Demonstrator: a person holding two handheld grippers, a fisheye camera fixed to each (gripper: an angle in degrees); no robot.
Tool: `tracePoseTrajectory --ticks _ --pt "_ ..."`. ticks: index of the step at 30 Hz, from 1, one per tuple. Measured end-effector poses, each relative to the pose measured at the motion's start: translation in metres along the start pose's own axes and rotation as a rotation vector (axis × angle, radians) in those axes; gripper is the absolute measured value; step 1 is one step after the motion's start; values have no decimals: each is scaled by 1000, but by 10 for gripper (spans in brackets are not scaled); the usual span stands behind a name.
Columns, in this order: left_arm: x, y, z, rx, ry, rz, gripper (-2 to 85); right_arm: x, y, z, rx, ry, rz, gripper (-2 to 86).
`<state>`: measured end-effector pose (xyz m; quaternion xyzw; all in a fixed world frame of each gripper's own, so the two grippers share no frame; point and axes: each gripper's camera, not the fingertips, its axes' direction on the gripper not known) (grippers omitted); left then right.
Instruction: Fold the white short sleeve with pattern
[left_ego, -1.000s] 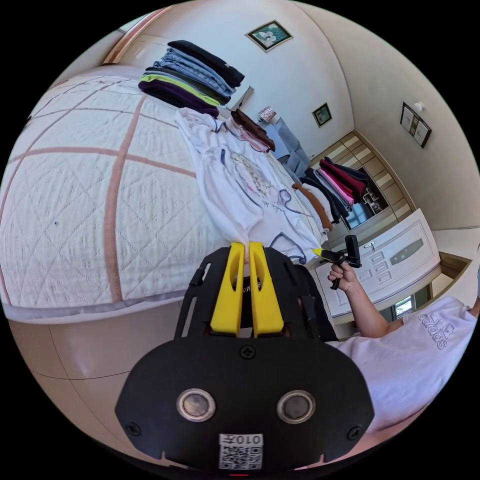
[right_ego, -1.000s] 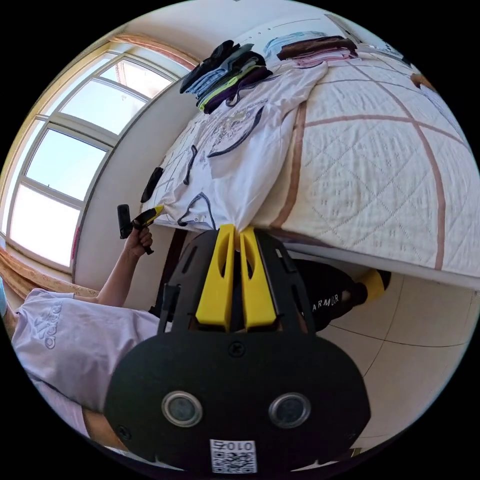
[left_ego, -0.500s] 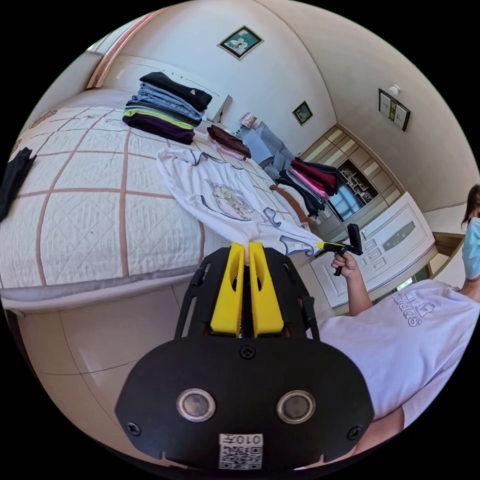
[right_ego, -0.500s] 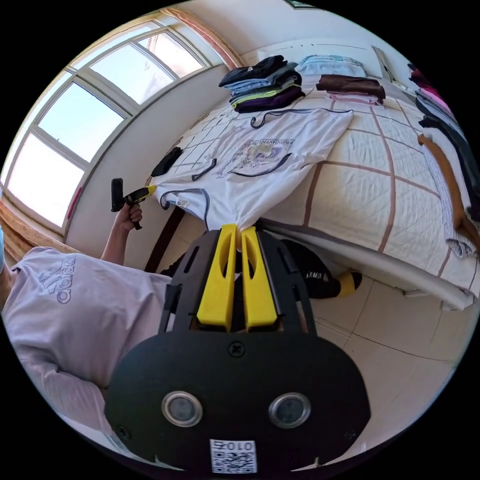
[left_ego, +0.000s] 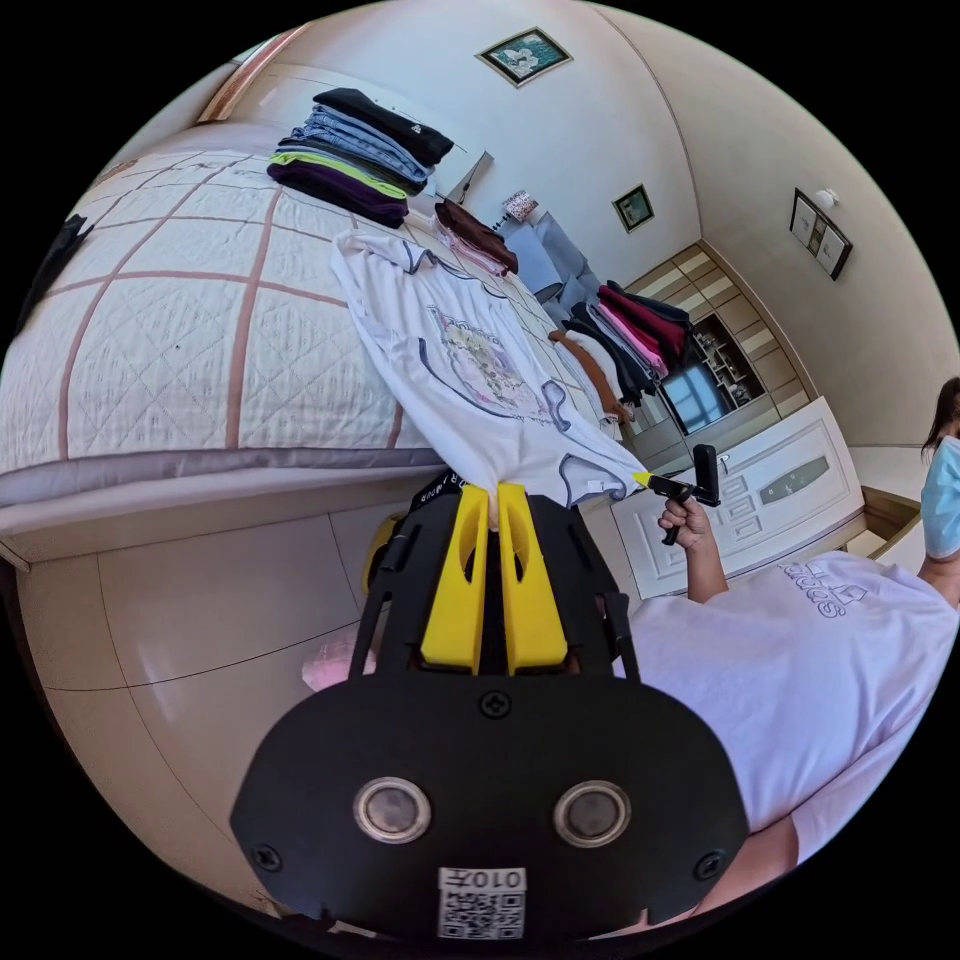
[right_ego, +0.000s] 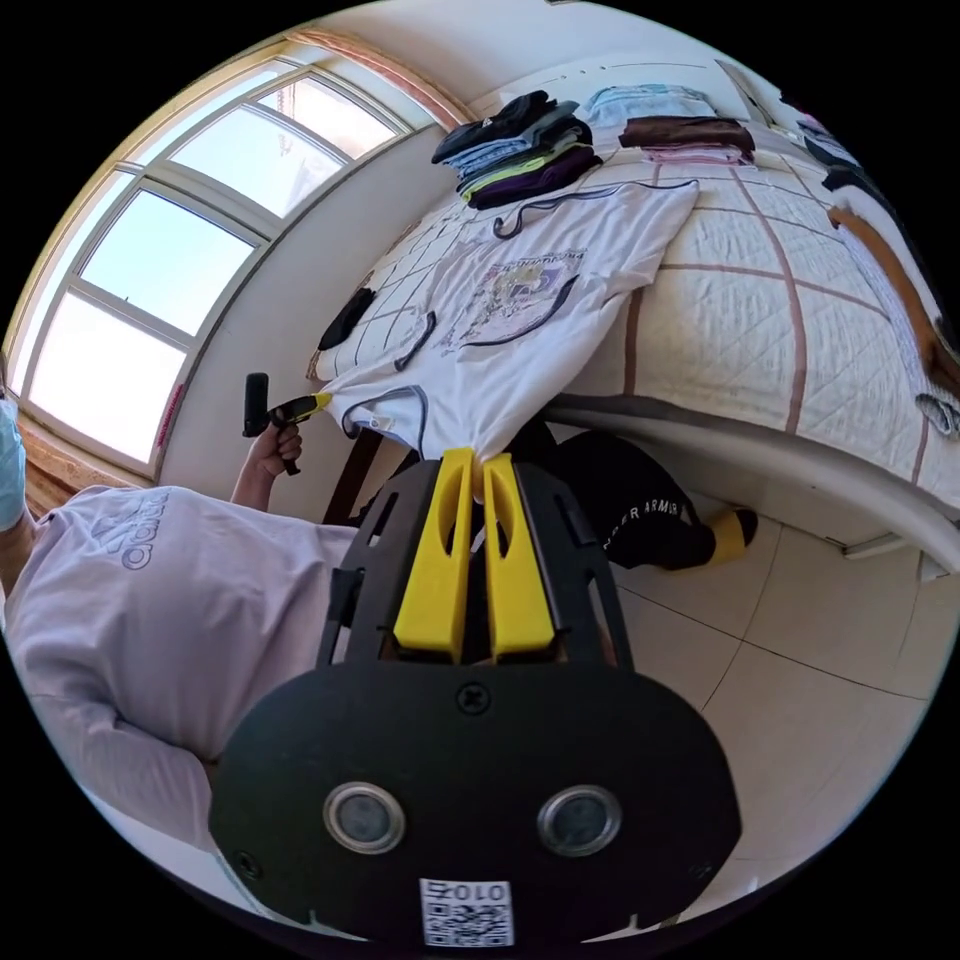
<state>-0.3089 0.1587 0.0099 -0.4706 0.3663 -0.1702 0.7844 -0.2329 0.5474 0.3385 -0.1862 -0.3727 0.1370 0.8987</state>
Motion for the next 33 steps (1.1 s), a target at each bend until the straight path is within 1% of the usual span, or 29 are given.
tracePoseTrajectory --ticks 5,9,12,14,16,18,20,25,28,32,33 --pt "-24 -51 12 -8 40 -53 3 34 -36 0 -18 -84 22 39" --pt "-49 -140 18 -25 78 -54 3 62 -95 -20 5 -124 24 40" --pt "-70 -218 40 -76 51 -60 3 97 -159 -27 4 -144 57 41" --pt "-85 -259 61 -121 19 -74 4 131 -208 -14 -40 -120 113 41" --pt "-111 -299 92 -170 17 -125 4 153 -237 4 -96 -95 155 41" --pt "-128 -318 108 -181 12 -165 5 170 -258 20 -138 -84 180 41" --pt "-141 -328 117 -170 27 -199 7 189 -270 33 -155 -120 211 42" --pt "-168 -328 126 -142 108 -259 18 211 -268 32 -135 -226 238 48" --pt "-174 -323 127 -123 157 -269 34 219 -263 16 -16 -326 257 64" --pt "-168 -314 117 -66 217 -254 56 207 -248 -16 198 -350 198 77" --pt "-162 -311 111 -57 227 -234 55 203 -246 -21 224 -357 177 76"
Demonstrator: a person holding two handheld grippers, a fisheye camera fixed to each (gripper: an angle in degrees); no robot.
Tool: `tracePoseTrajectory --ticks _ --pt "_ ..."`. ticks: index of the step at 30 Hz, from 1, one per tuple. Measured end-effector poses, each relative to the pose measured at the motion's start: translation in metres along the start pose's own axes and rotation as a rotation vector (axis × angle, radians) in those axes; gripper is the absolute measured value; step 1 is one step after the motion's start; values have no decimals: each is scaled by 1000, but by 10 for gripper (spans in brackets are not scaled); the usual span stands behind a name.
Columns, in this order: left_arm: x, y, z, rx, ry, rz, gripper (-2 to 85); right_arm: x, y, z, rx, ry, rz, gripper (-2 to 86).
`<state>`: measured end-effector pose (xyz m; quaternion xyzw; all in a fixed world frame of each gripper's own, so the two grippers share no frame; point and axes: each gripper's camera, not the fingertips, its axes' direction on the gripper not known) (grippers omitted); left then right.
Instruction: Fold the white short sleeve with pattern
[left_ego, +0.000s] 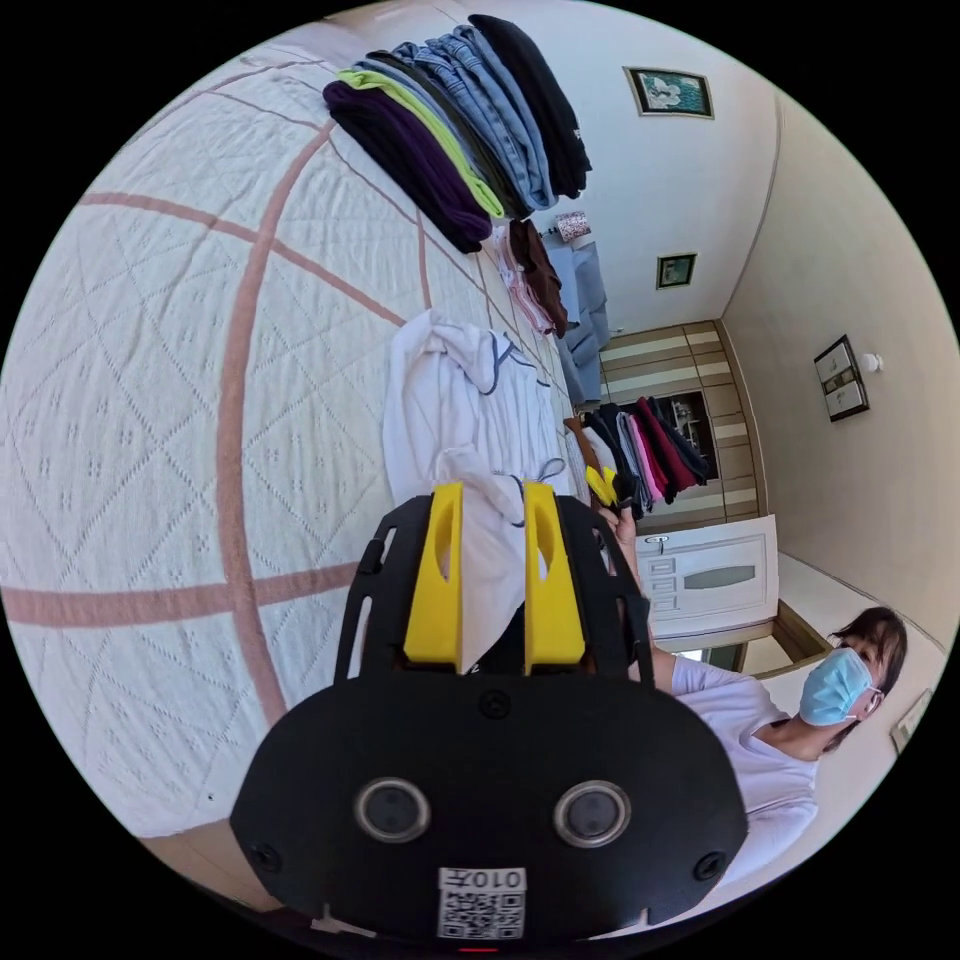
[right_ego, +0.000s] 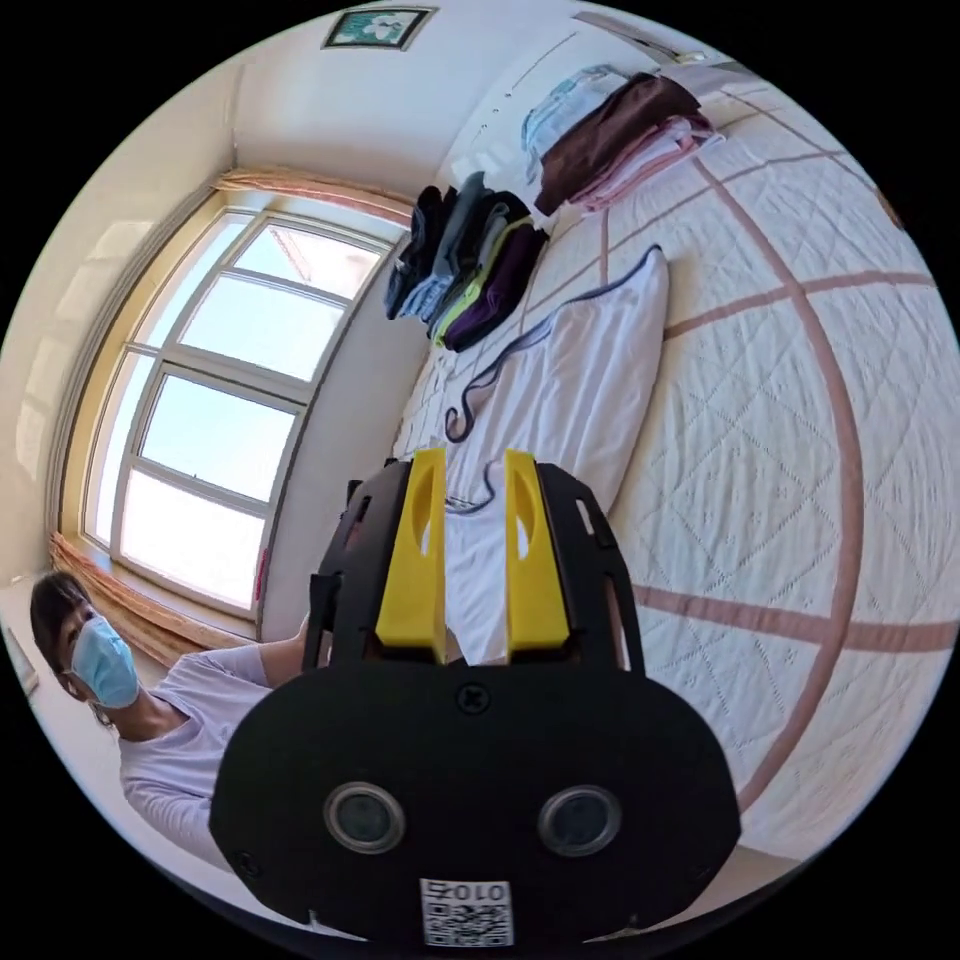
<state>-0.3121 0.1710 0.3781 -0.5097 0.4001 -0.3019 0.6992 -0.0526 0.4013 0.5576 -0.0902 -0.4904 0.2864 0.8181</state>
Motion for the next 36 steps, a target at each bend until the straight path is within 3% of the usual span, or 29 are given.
tracePoseTrajectory --ticks 3,7,12,14,16,19,22,30,36 --pt "33 14 -8 44 -104 154 42 -24 15 -11 74 38 -98 70" --pt "91 22 70 -286 -261 473 26 -40 23 24 -148 91 -185 38" --pt "97 8 152 -433 -211 529 28 -39 21 80 -341 212 -145 40" --pt "93 -2 170 -419 -252 509 29 -34 19 98 -390 299 -102 50" --pt "94 -12 157 -205 -313 484 32 -38 22 102 -376 344 -100 57" --pt "104 5 111 113 -277 445 42 -65 44 79 -207 367 -187 67" --pt "113 57 82 223 -422 404 51 -82 88 51 -81 386 -241 73" --pt "88 224 119 4 -669 541 71 -77 225 58 -113 470 -301 96" --pt "76 245 175 -47 -688 569 78 -86 241 107 -140 501 -333 88"
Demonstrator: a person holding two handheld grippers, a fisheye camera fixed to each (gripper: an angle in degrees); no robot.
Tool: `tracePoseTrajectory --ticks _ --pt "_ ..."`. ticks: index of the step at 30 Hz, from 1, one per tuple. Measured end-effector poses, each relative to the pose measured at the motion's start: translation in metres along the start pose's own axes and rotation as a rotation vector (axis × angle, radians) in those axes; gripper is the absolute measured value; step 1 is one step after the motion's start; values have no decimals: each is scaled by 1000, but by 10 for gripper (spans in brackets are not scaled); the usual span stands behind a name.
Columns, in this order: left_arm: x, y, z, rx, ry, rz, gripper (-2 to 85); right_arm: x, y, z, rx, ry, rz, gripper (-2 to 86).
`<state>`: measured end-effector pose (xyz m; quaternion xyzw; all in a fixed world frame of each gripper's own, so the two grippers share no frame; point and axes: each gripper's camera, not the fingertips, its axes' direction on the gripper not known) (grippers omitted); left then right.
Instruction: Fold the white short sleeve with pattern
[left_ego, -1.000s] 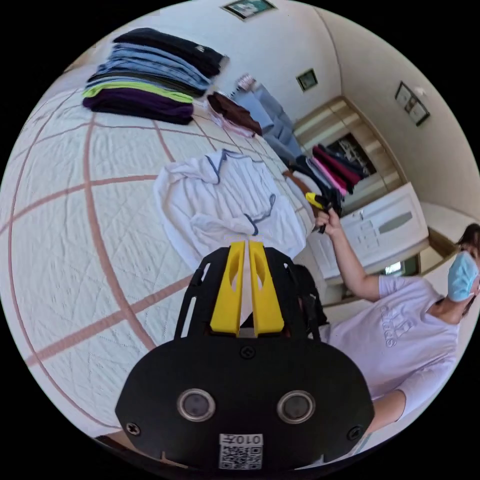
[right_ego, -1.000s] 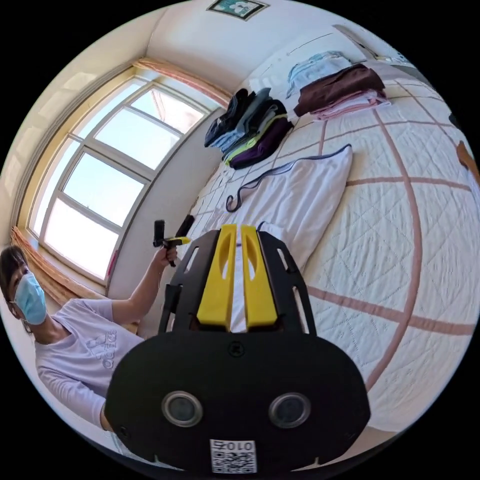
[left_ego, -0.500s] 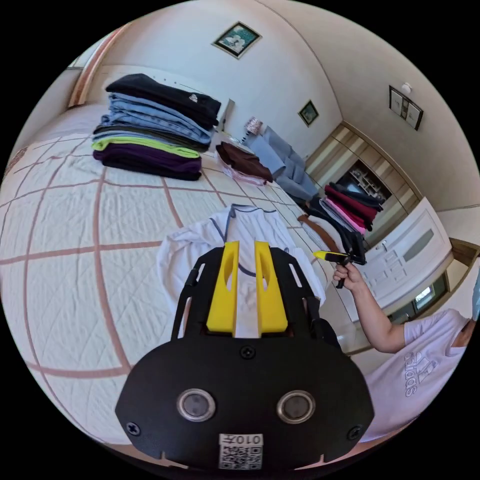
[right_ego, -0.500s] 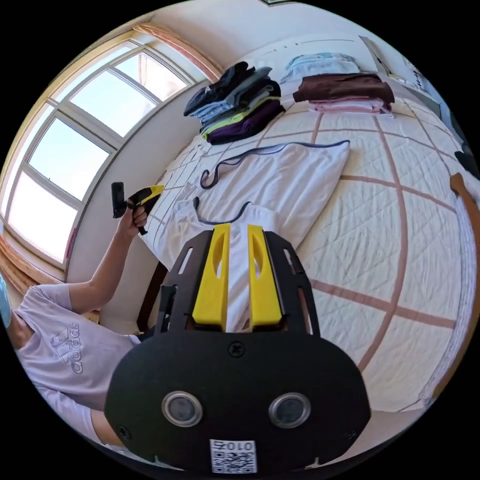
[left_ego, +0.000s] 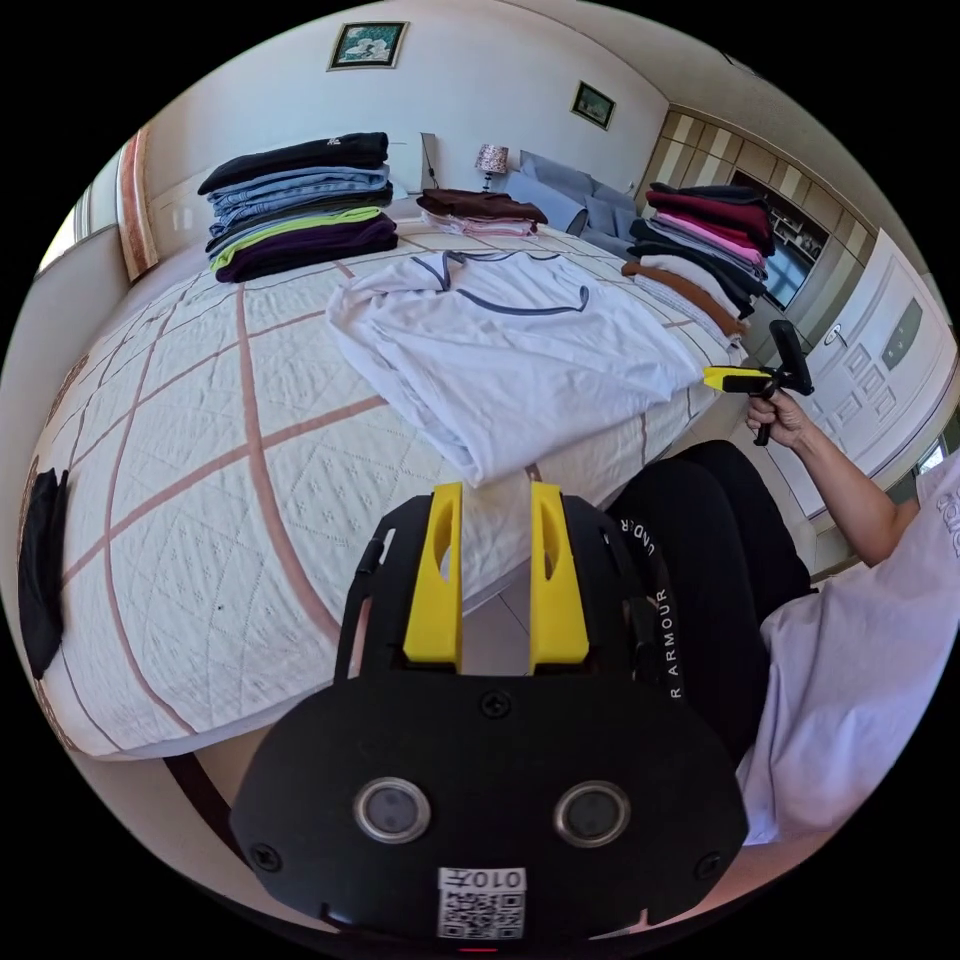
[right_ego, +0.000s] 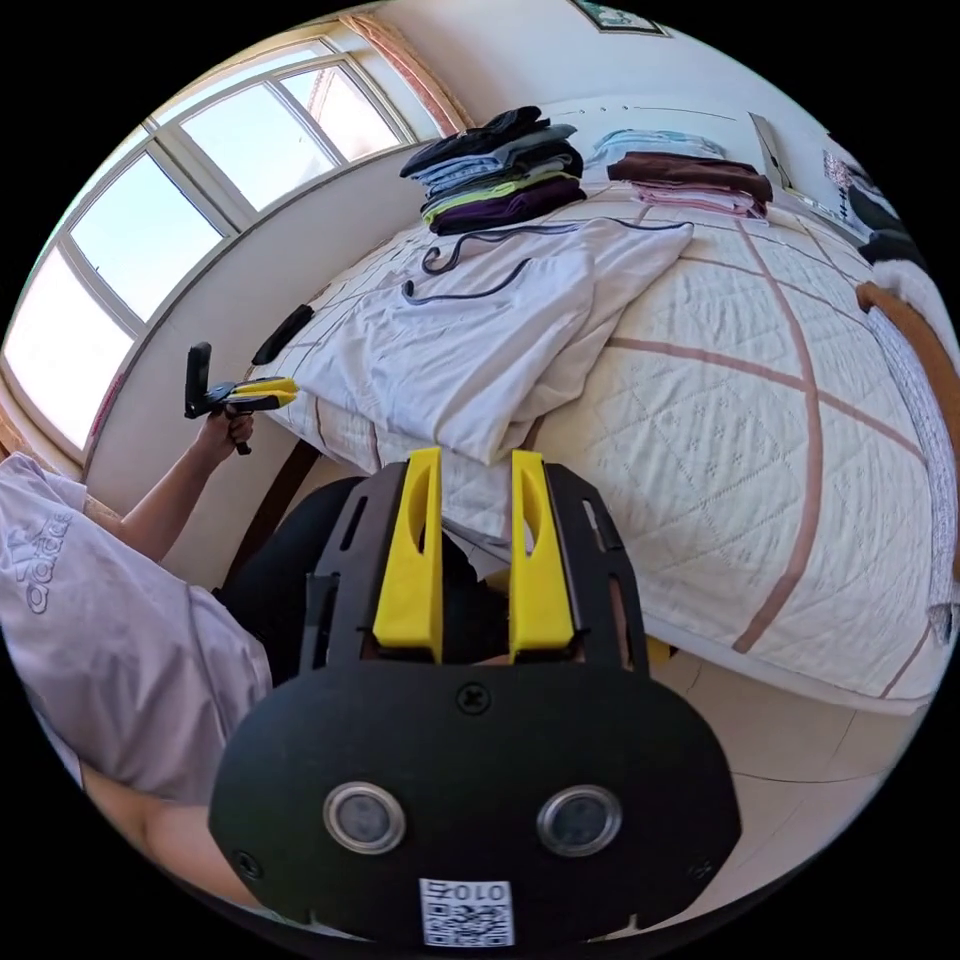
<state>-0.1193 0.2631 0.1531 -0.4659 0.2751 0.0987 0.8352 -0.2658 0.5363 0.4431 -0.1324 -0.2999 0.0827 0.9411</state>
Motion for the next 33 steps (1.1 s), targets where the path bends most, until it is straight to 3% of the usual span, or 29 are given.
tracePoseTrajectory --ticks 11,17,22,25,29,31,33 --pt "15 -16 15 62 -36 78 18 -24 -8 15 -51 42 11 45" --pt "-23 -16 -13 107 75 6 3 -40 -21 -9 -95 100 -115 35" --pt "-36 -1 14 30 112 -62 3 -31 -10 14 -214 133 -149 28" --pt "-50 8 26 79 180 -162 8 -18 0 28 -199 80 -93 25" --pt "-45 -2 28 27 191 -114 22 -17 -1 23 -177 39 -107 21" --pt "-45 -4 20 -52 142 -106 44 -17 -1 20 -202 46 -120 19" --pt "-46 -4 -3 -7 110 -131 60 -17 2 12 -195 78 -113 19"
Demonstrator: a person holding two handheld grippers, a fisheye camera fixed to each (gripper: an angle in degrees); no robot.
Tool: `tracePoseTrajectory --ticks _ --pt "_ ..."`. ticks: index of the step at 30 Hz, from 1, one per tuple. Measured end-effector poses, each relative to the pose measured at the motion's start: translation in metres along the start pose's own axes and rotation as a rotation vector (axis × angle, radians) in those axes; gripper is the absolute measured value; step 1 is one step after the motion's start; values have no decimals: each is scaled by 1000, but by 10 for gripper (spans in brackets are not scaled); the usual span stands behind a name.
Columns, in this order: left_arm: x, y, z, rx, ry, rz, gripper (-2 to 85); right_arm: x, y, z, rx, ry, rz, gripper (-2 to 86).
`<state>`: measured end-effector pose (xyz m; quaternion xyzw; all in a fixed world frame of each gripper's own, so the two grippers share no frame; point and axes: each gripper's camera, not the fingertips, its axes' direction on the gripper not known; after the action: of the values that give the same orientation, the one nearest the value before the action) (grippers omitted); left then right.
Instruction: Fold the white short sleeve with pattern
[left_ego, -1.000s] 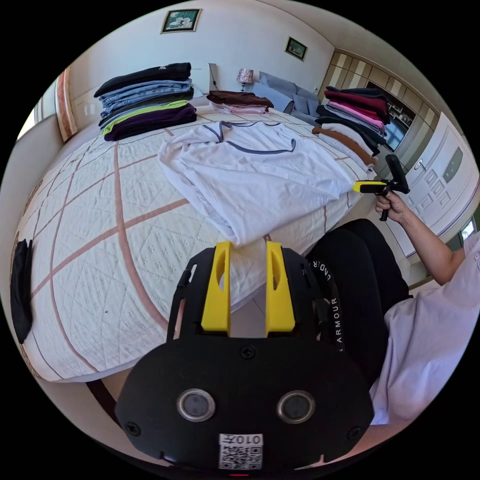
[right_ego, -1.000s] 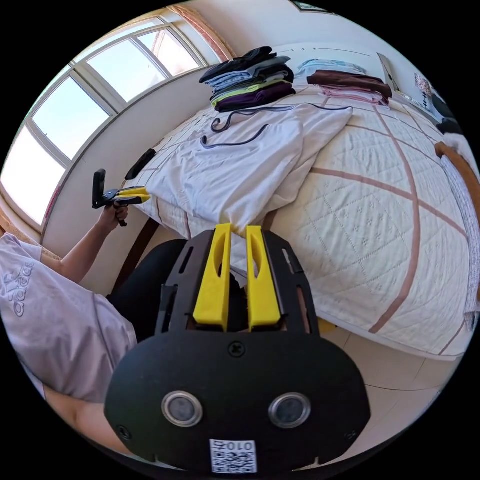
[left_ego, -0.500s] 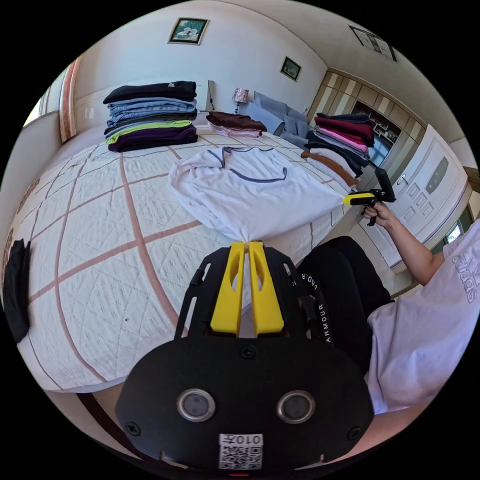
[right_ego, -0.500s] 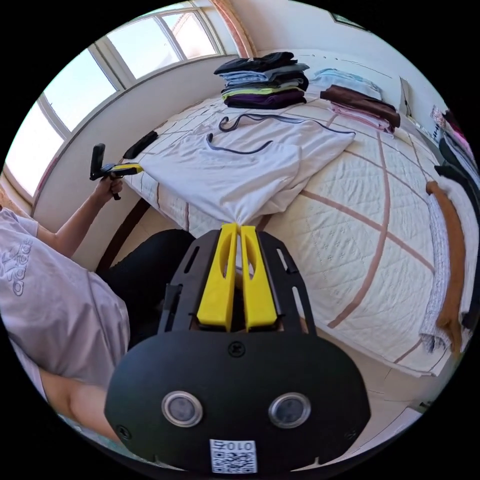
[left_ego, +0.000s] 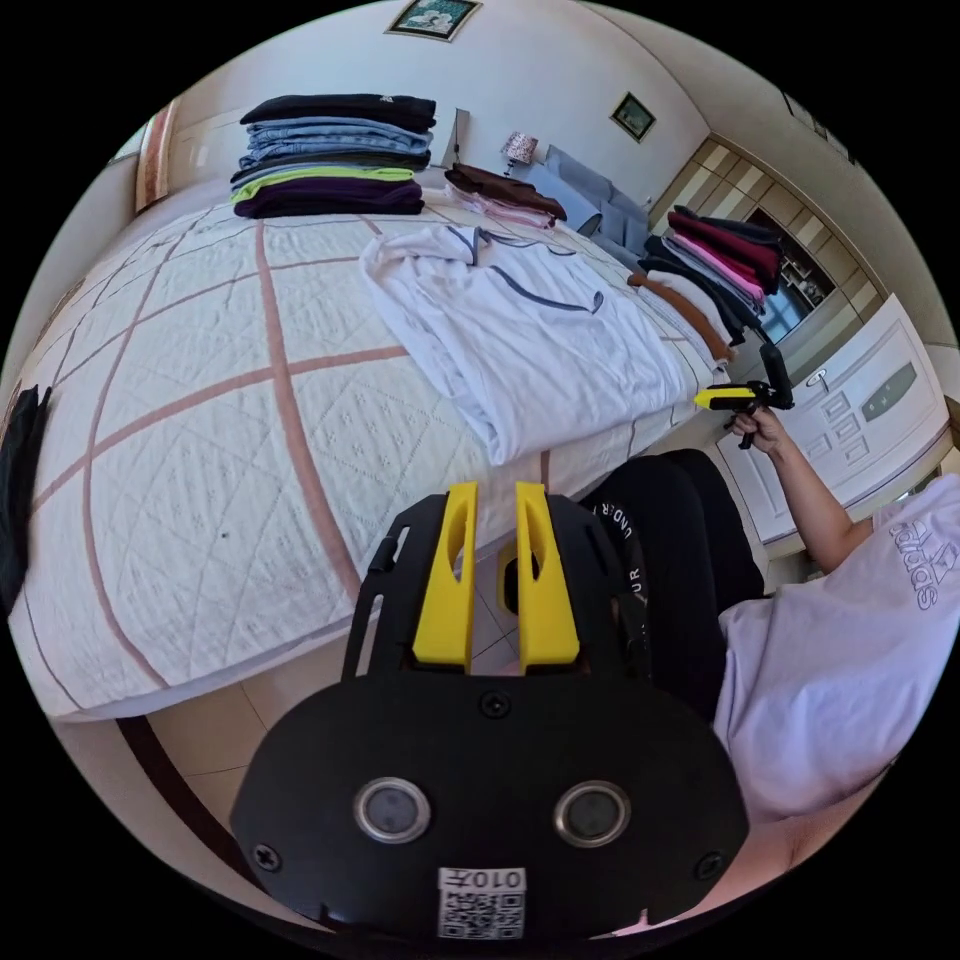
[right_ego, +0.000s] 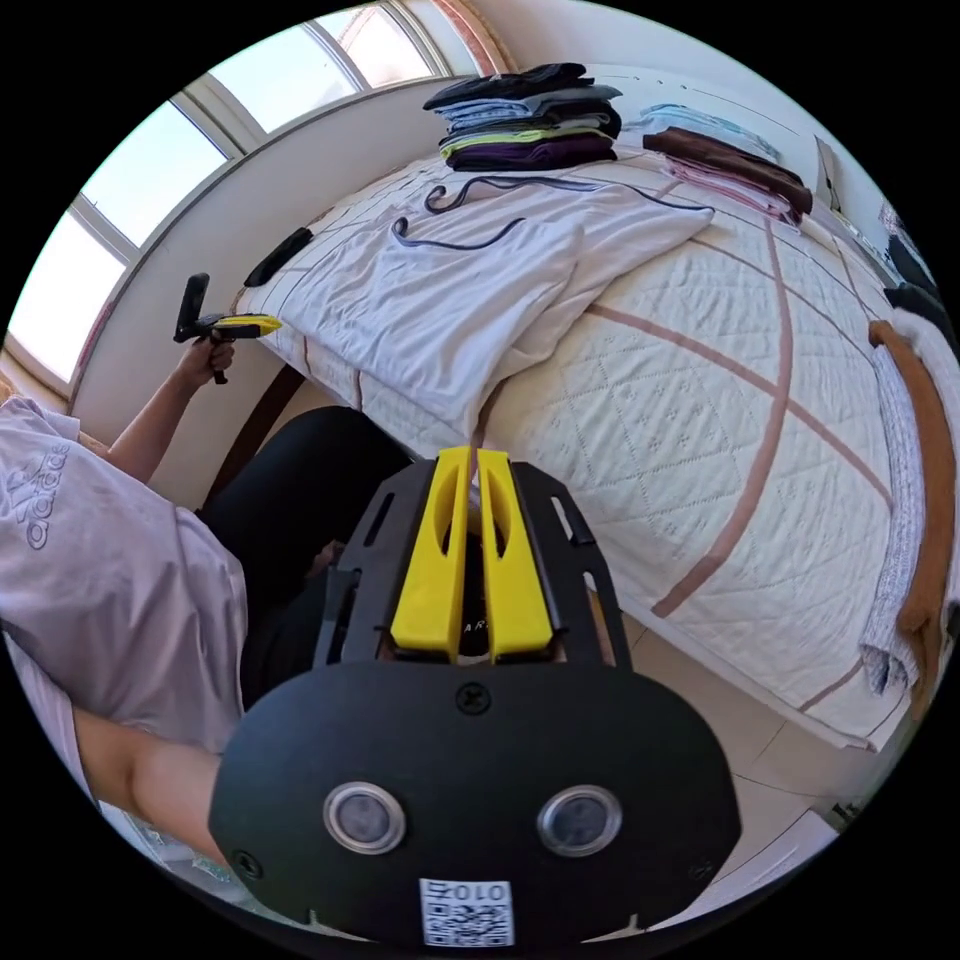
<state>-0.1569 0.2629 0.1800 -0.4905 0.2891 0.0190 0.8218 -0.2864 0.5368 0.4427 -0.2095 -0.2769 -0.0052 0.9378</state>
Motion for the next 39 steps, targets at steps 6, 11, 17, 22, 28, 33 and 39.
tracePoseTrajectory --ticks 6,11,17,22,28,33,39 --pt "41 -120 -31 74 -238 263 98 2 -6 -23 139 43 43 19" --pt "-7 -258 14 80 -204 312 120 8 -57 -30 194 0 -42 32" --pt "-44 -351 75 -130 -77 461 122 94 -149 -49 176 70 125 114" --pt "-69 -367 93 -248 5 505 90 186 -228 -38 200 64 278 123" --pt "-120 -375 47 -76 168 355 36 251 -294 2 114 14 430 108" --pt "-179 -362 -11 154 323 182 13 246 -298 12 69 79 458 48" --pt "-192 -338 -64 265 374 167 6 221 -269 -29 184 -66 327 41"
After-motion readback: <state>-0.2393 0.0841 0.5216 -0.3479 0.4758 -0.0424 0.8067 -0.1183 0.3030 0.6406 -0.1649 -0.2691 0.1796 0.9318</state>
